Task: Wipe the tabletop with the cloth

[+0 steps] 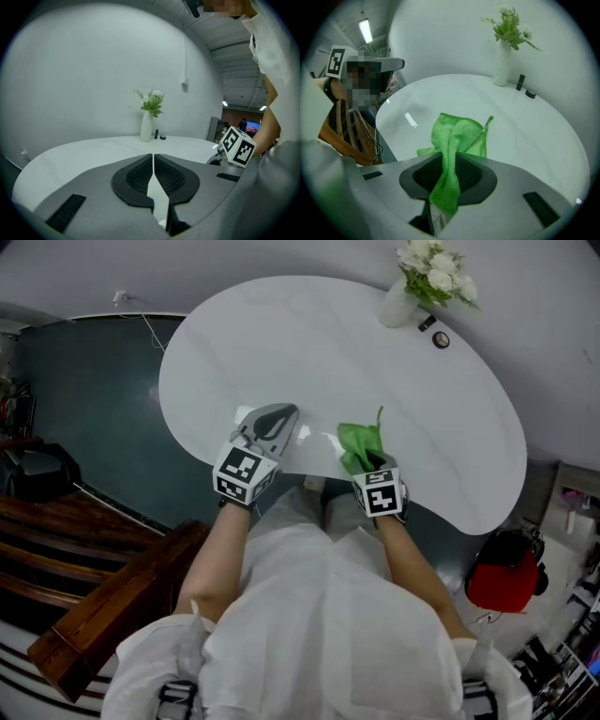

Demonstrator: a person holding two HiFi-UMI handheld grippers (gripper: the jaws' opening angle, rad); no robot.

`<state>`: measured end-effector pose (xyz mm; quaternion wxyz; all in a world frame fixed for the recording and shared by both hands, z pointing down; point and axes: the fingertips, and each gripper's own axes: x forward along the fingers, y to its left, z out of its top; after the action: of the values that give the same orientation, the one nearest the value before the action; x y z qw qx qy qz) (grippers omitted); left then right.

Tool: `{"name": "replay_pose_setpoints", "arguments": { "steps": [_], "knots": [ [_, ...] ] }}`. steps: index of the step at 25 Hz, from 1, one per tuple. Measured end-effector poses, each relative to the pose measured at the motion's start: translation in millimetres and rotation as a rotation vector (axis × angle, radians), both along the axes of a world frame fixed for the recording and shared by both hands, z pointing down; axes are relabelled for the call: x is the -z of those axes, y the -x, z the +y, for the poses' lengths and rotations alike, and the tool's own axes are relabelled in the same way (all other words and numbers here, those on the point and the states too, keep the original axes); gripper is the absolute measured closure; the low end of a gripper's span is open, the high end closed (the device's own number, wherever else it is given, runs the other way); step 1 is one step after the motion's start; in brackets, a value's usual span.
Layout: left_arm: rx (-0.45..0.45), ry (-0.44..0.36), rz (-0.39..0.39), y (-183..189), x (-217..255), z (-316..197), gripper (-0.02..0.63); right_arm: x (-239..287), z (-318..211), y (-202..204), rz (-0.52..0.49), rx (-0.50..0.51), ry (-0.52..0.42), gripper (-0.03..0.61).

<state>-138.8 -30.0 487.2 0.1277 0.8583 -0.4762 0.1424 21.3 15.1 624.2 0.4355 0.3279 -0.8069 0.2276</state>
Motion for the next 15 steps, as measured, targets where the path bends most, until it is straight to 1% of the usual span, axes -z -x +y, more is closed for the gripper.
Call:
{"name": "replay_pose_setpoints", "arguments": {
  "steps": [6, 15],
  "knots": [
    [0.039, 0.018, 0.018, 23, -6, 0, 0.595, 2, -3, 23, -0.006, 0.050, 0.002, 0.497],
    [0.066, 0.028, 0.019, 21, -1, -28, 0.595, 2, -43, 41, -0.023, 0.105, 0.007, 0.495]
  ]
}}
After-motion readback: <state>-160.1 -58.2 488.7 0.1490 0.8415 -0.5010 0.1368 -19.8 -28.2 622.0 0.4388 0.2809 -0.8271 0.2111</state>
